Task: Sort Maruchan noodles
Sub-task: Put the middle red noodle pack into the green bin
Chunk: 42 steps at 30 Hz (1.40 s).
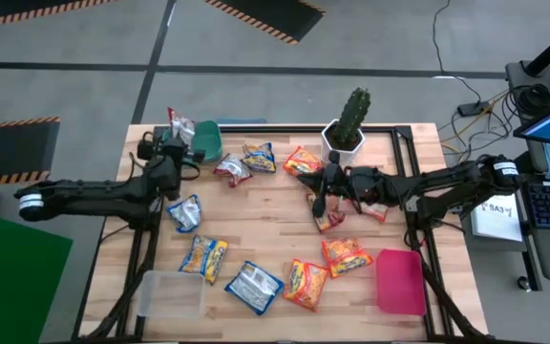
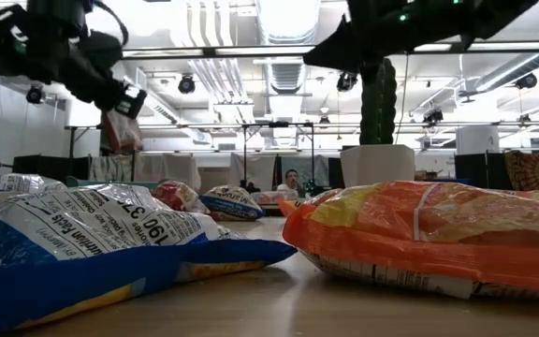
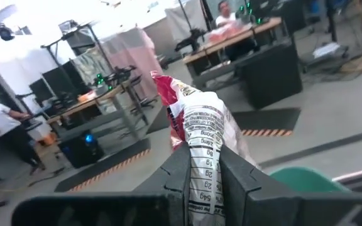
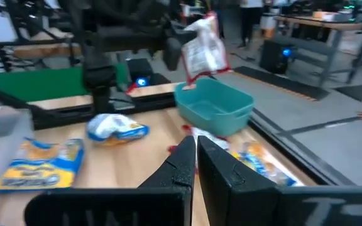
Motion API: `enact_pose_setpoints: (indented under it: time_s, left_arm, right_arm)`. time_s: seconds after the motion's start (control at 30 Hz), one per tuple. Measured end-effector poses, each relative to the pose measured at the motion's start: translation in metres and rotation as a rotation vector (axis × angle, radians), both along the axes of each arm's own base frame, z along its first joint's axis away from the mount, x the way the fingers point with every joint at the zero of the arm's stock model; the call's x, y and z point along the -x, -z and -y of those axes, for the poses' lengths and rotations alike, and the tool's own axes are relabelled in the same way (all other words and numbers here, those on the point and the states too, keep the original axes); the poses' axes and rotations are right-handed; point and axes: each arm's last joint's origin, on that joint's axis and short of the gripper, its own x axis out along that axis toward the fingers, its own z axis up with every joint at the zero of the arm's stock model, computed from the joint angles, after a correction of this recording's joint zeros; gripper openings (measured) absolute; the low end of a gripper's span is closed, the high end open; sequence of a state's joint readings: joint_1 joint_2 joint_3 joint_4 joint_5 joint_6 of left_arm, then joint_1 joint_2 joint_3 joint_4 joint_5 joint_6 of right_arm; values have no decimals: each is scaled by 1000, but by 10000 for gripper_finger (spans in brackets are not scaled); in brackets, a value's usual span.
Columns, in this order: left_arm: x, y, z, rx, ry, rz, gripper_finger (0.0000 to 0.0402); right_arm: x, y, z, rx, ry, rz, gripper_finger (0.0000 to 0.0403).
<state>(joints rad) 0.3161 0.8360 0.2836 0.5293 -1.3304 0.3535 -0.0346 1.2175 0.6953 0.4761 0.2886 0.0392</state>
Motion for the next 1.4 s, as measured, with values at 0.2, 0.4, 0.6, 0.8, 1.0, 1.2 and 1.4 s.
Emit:
enact_pose_setpoints:
  time_s: [0.2, 0.4, 0.6, 0.8, 1.0, 1.2, 1.4]
  left_arm:
    - [0, 18, -14, 99, 139, 151, 29]
    - [0, 32, -29, 190, 154, 263, 28]
    - [-9, 37, -40, 229, 124, 258, 28]
    - [-32, 30, -55, 245, 114, 191, 28]
    - [-53, 38, -70, 321, 7, 20, 31]
    - [-65, 51, -77, 379, -23, -18, 32]
    - [-78, 57, -82, 449, 46, 14, 33]
  right_arm:
    - [2, 6, 18, -20, 67, -92, 9]
    - [5, 14, 23, -45, 90, -165, 9]
    - [5, 15, 23, -24, 85, -177, 9]
    - [5, 15, 23, -14, 82, -181, 9]
    - [5, 15, 22, -16, 82, -183, 9]
    - [7, 19, 22, -40, 87, -210, 9]
    - [8, 22, 22, -69, 94, -235, 9]
